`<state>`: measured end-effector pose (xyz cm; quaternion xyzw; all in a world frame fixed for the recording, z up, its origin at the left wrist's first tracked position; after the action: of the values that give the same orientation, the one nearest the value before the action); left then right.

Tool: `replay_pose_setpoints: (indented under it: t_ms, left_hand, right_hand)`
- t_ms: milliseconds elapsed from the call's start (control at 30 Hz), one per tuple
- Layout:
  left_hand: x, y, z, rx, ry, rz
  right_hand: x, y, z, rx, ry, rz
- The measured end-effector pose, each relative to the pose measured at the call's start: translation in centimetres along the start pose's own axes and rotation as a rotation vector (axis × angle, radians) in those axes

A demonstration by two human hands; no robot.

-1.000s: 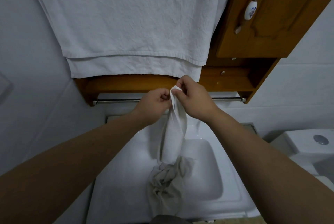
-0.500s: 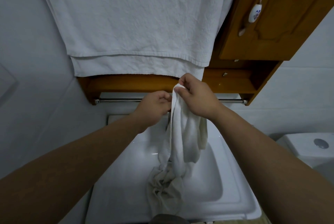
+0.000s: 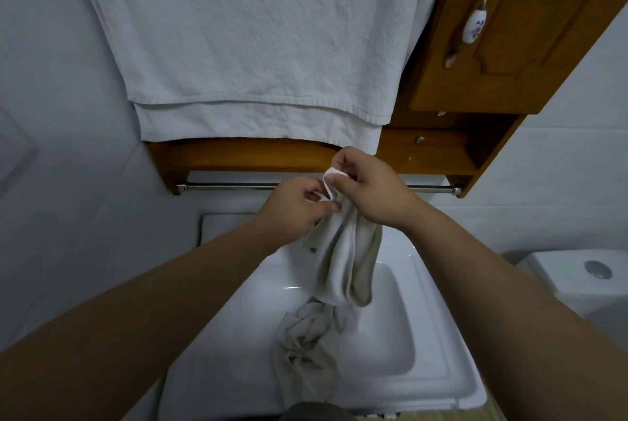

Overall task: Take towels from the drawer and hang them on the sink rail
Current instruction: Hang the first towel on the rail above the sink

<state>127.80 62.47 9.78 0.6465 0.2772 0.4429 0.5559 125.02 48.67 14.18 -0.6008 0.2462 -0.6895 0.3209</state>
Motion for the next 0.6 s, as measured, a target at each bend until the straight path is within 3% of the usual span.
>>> replay_pose_setpoints:
  t_ms: [200, 600]
  left_hand:
    - [-0.9, -0.2, -0.9, 0.003, -0.156, -0.024]
    - [-1.5, -0.2, -2.0, 0.051, -0.236, -0.182]
  right_hand:
    - [0.3, 0.2, -0.6, -0.003, -0.079, 0.073]
    - [1.4, 0.1, -2.0, -0.027, -0.138, 0.397]
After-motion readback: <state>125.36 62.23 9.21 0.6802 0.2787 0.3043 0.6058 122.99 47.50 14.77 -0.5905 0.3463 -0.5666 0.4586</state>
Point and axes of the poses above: each hand's wrist, its own z-axis towards the middle knuckle, its own x-axis out of the back of the hand, y = z × x, the point moved 5 cm from there along z, towards the middle knuckle, and after that the axes turned 4 degrees about -z, right-handed, at the moved point
